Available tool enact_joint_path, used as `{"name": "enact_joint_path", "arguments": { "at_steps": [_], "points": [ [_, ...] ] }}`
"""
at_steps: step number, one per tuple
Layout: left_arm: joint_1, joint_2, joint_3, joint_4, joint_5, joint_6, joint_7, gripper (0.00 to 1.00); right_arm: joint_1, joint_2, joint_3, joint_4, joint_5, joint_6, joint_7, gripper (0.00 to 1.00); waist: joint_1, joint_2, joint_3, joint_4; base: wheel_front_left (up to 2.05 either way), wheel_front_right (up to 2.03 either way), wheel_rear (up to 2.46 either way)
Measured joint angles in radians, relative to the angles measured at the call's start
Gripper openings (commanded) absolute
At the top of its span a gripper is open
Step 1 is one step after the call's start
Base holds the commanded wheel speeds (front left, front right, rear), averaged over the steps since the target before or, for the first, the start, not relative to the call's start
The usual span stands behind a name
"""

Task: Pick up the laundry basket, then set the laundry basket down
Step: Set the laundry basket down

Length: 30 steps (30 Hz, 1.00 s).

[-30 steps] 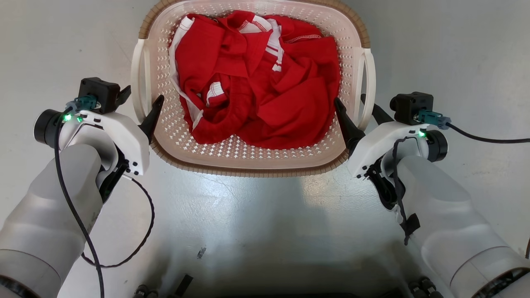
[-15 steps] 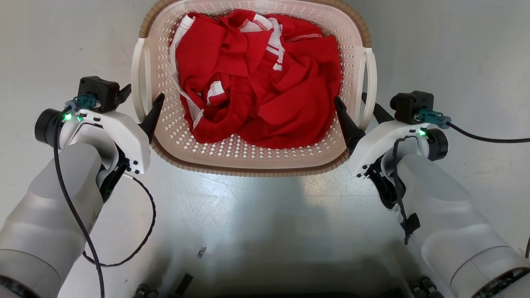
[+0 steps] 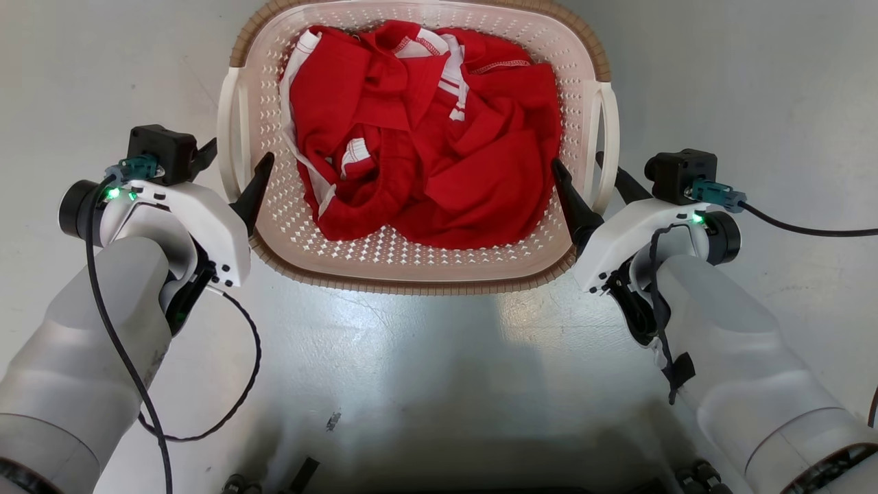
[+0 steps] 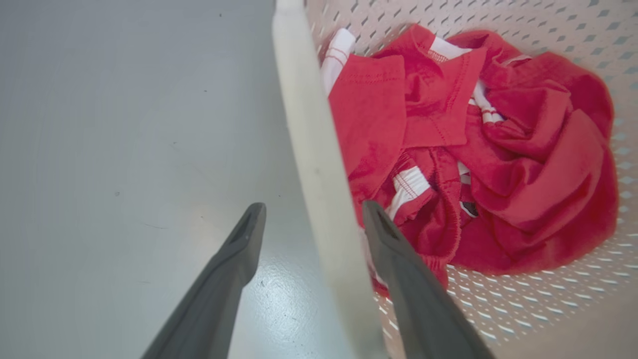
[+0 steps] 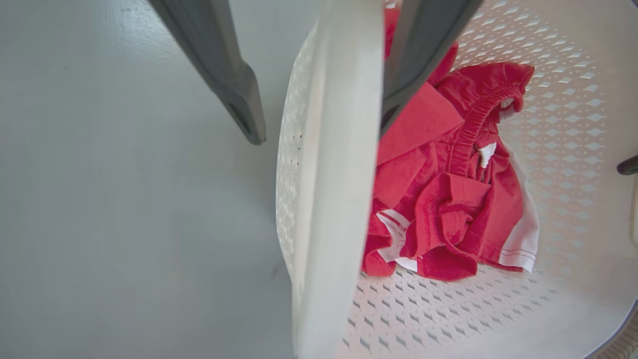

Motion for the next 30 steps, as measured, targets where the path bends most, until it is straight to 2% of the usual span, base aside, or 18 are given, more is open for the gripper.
{"name": "enact_joint_path", "arguments": {
  "at_steps": [19, 30],
  "points": [
    [0.005, 0.003, 0.0, -0.053, -0.025, 0.0, 0.0, 1.0, 0.001, 0.0, -0.036, -0.037, -0.036, 0.0, 0.0, 1.0, 0.0, 0.0, -0.03, -0.003, 0.0, 0.0, 0.0],
    [0.043, -0.003, 0.015, -0.064, -0.025, 0.0, 0.0, 1.0, 0.02, 0.0, -0.086, -0.035, -0.078, 0.0, 0.0, 1.0, 0.0, 0.0, -0.095, -0.005, 0.0, 0.0, 0.0]
  ]
}}
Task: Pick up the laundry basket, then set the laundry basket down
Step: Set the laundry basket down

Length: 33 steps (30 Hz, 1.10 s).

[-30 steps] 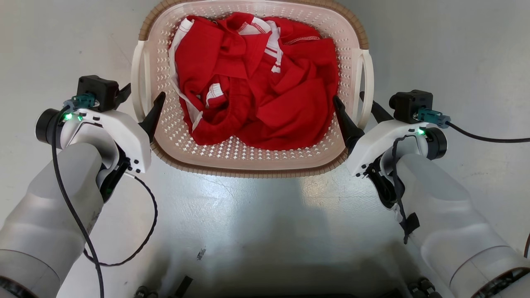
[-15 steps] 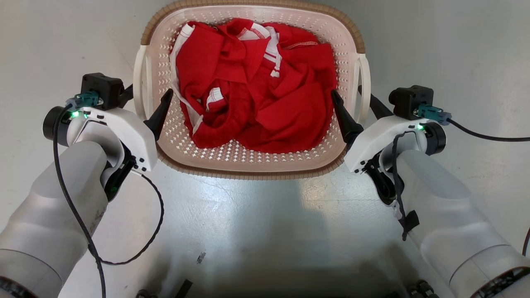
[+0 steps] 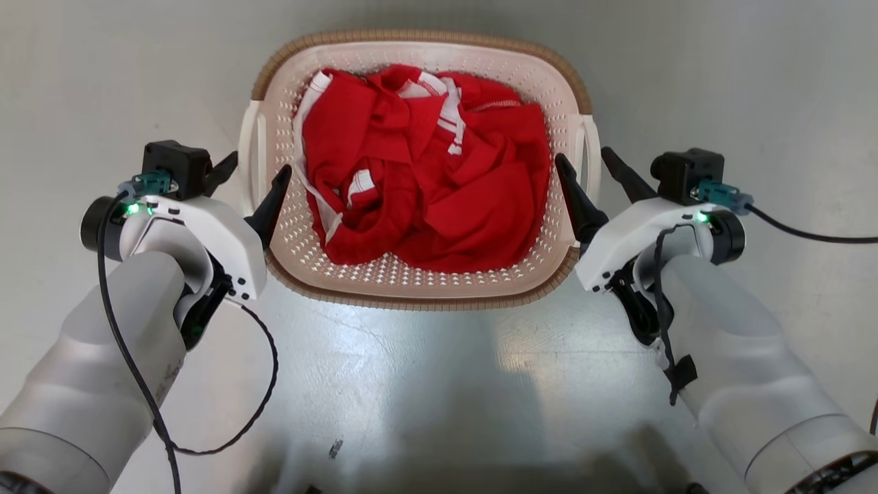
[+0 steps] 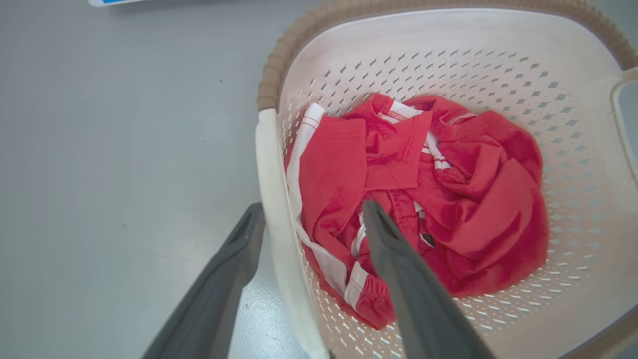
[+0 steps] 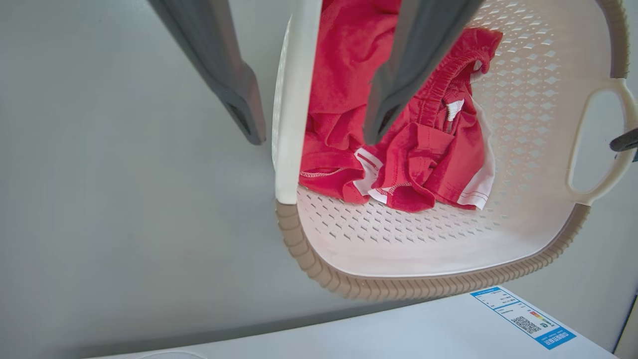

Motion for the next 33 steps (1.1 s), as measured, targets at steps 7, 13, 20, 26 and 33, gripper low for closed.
{"name": "enact_joint_path", "arguments": {
  "at_steps": [7, 13, 20, 26, 33],
  "points": [
    [0.02, -0.024, 0.021, 0.003, 0.0, 0.003, 0.001, 1.0, 0.029, 0.0, -0.048, 0.003, -0.05, 0.0, 0.0, 1.0, 0.0, 0.0, -0.053, 0.002, 0.0, 0.0, 0.0],
    [0.052, -0.048, 0.037, 0.019, -0.007, 0.003, 0.001, 1.0, 0.074, 0.0, -0.095, -0.003, -0.088, 0.0, 0.0, 1.0, 0.0, 0.0, -0.115, 0.005, 0.0, 0.0, 0.0],
    [0.103, -0.069, 0.073, 0.022, -0.02, 0.003, 0.001, 1.0, 0.137, 0.001, -0.158, -0.024, -0.142, 0.0, 0.0, 1.0, 0.0, 0.0, -0.206, 0.01, 0.0, 0.0, 0.0],
    [0.184, -0.086, 0.143, -0.011, -0.02, 0.018, 0.001, 1.0, 0.238, 0.001, -0.245, -0.093, -0.241, 0.0, 0.0, 1.0, 0.0, 0.0, -0.311, 0.016, 0.0, 0.0, 0.0],
    [0.312, -0.107, 0.239, -0.083, 0.004, 0.055, 0.002, 1.0, 0.406, 0.005, -0.356, -0.235, -0.356, 0.0, 0.0, 1.0, 0.0, 0.0, -0.458, 0.019, 0.0, 0.0, 0.0]
  ]
}}
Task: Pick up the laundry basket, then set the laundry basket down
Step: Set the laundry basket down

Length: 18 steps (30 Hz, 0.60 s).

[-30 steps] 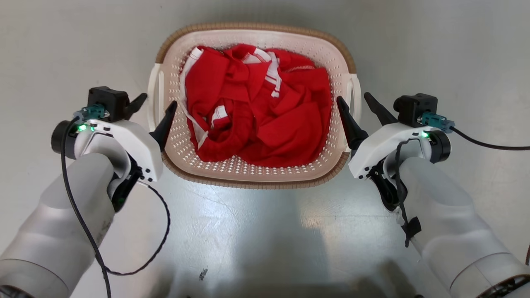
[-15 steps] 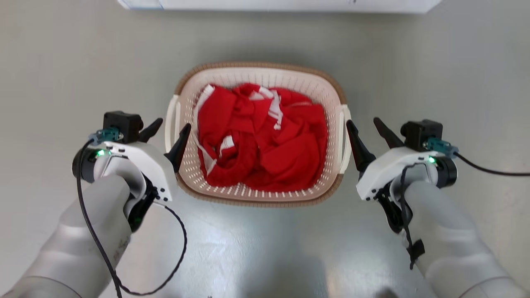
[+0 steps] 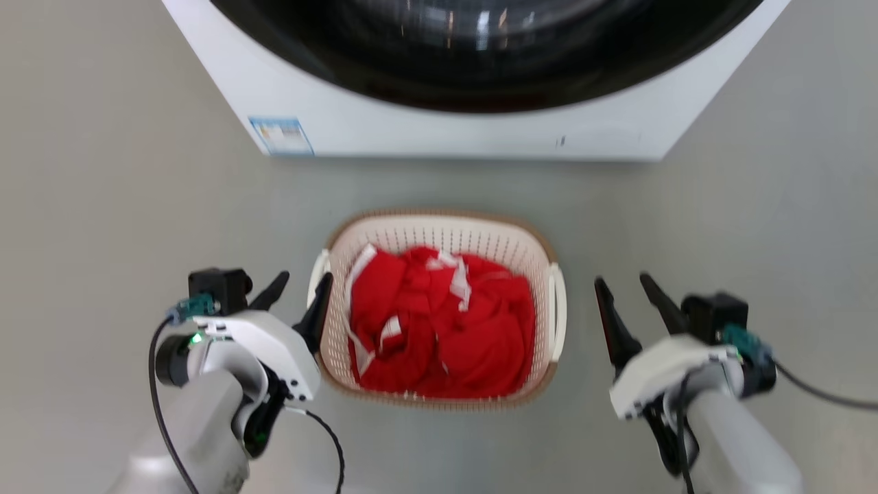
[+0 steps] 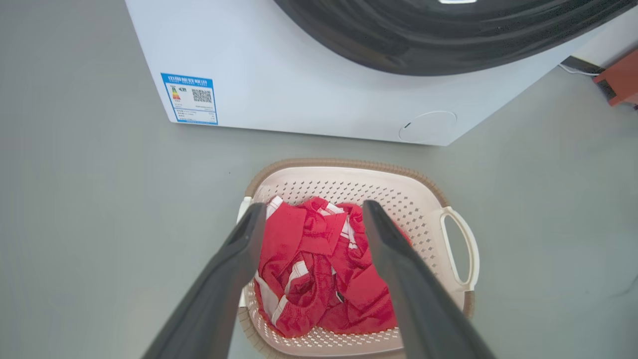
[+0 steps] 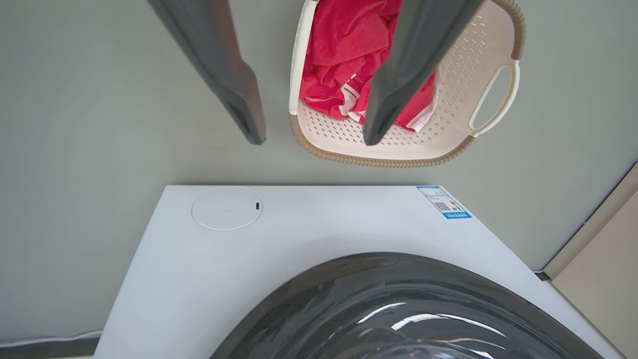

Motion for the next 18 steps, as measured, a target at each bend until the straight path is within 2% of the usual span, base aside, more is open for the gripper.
{"name": "enact_joint_path", "arguments": {
  "at_steps": [6, 18],
  "points": [
    [0.122, -0.003, 0.113, -0.122, 0.073, 0.04, 0.0, 1.0, 0.15, 0.007, -0.068, -0.141, -0.086, 0.0, 0.0, 1.0, 0.0, 0.0, -0.126, 0.003, 0.0, 0.0, 0.0],
    [0.397, -0.018, 0.311, -0.338, 0.202, 0.083, 0.0, 1.0, 0.355, 0.012, -0.104, -0.323, -0.103, 0.0, 0.0, 1.0, 0.0, 0.0, -0.316, 0.002, 0.0, 0.0, 0.0]
  ]
}}
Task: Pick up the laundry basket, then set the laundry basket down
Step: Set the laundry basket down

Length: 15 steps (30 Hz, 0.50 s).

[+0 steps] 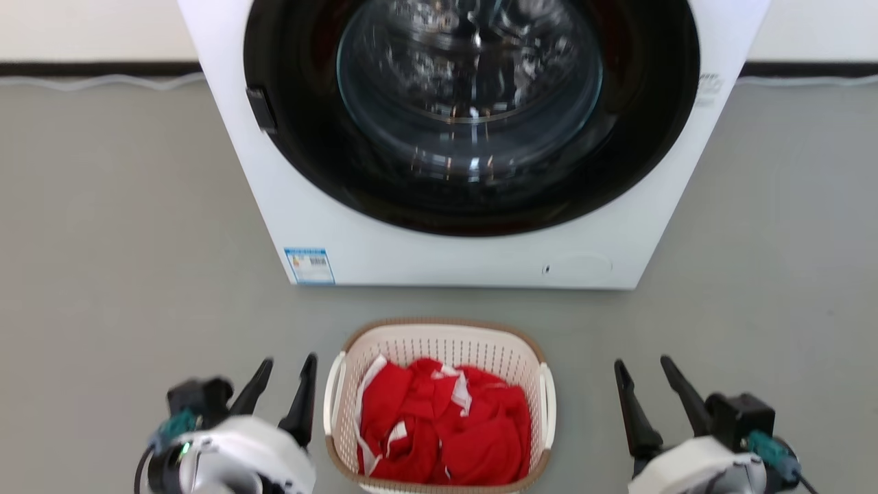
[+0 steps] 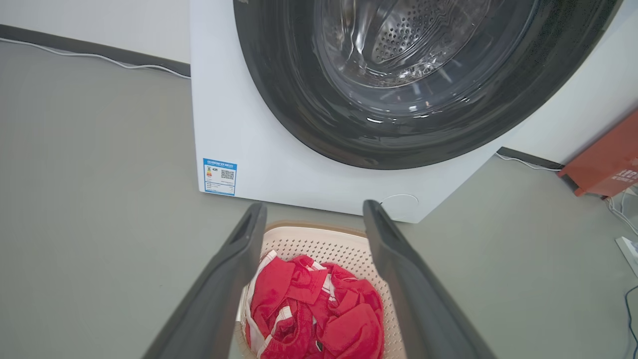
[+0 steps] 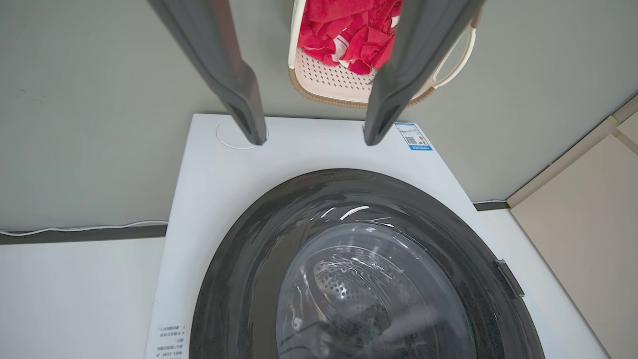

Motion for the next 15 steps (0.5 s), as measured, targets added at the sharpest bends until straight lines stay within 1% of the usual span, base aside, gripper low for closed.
{"name": "enact_joint_path", "arguments": {
  "at_steps": [6, 10, 11, 13, 15],
  "points": [
    [0.153, -0.018, 0.091, -0.077, 0.06, 0.02, 0.0, 1.0, 0.093, 0.001, 0.001, -0.048, 0.012, 0.0, 0.0, 1.0, 0.0, 0.0, -0.078, -0.013, 0.0, 0.0, 0.0],
    [0.219, -0.029, 0.146, -0.139, 0.102, 0.02, 0.001, 1.0, 0.136, 0.003, 0.001, -0.082, 0.012, 0.0, 0.0, 1.0, 0.0, 0.0, -0.107, -0.032, 0.0, 0.0, 0.0],
    [0.24, -0.036, 0.176, -0.174, 0.119, 0.019, 0.001, 1.0, 0.156, 0.003, 0.0, -0.111, 0.011, 0.0, 0.0, 1.0, 0.0, 0.0, -0.115, -0.042, 0.0, 0.0, 0.0],
    [0.265, -0.047, 0.203, -0.206, 0.132, 0.019, 0.001, 1.0, 0.174, 0.004, -0.001, -0.133, 0.011, 0.0, 0.0, 1.0, 0.0, 0.0, -0.122, -0.051, 0.0, 0.0, 0.0],
    [0.294, -0.056, 0.226, -0.229, 0.152, 0.009, 0.001, 1.0, 0.192, 0.005, -0.003, -0.154, 0.011, 0.0, 0.0, 1.0, 0.0, 0.0, -0.129, -0.059, 0.0, 0.0, 0.0]
  ]
}}
